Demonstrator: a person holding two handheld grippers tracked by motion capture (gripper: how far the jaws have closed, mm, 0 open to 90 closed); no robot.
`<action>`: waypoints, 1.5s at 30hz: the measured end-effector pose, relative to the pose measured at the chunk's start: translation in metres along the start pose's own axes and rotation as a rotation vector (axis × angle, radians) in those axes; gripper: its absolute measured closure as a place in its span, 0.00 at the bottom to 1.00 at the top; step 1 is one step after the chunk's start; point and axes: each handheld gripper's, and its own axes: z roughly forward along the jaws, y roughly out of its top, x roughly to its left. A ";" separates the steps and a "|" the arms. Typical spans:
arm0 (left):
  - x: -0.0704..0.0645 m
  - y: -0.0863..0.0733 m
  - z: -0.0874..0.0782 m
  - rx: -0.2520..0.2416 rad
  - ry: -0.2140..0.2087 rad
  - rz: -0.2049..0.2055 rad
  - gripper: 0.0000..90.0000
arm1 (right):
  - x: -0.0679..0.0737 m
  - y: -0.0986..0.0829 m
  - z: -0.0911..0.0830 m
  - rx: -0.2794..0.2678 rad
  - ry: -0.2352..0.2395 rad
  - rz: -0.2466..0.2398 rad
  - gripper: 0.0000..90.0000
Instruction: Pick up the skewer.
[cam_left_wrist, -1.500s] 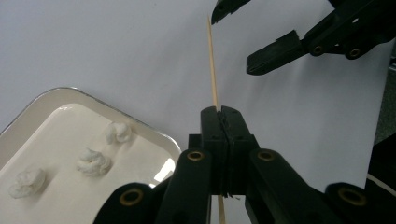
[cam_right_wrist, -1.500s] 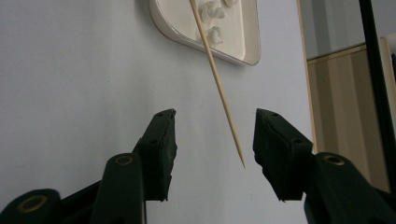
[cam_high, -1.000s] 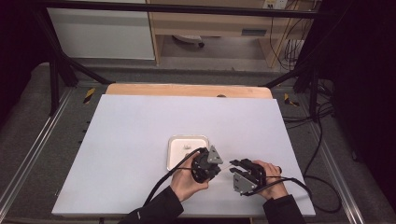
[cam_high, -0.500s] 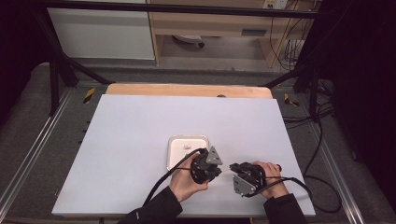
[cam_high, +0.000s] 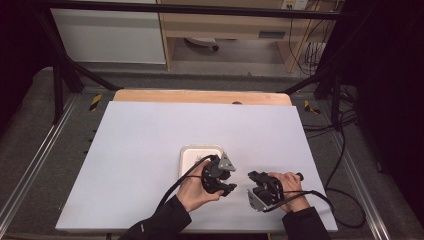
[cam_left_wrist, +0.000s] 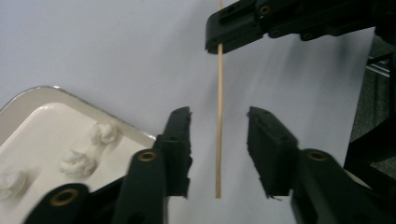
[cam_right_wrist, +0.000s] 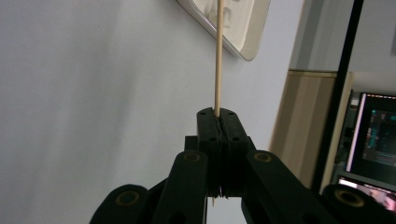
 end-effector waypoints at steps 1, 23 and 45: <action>0.001 0.001 0.000 0.015 0.009 0.004 0.60 | -0.001 0.001 0.000 0.017 -0.012 -0.033 0.99; -0.004 0.019 0.032 0.225 0.023 0.036 0.89 | -0.006 0.017 0.002 0.075 -0.018 -0.172 0.99; 0.003 0.008 0.017 0.143 0.100 0.040 0.99 | -0.017 0.008 -0.005 0.023 -0.039 0.054 0.62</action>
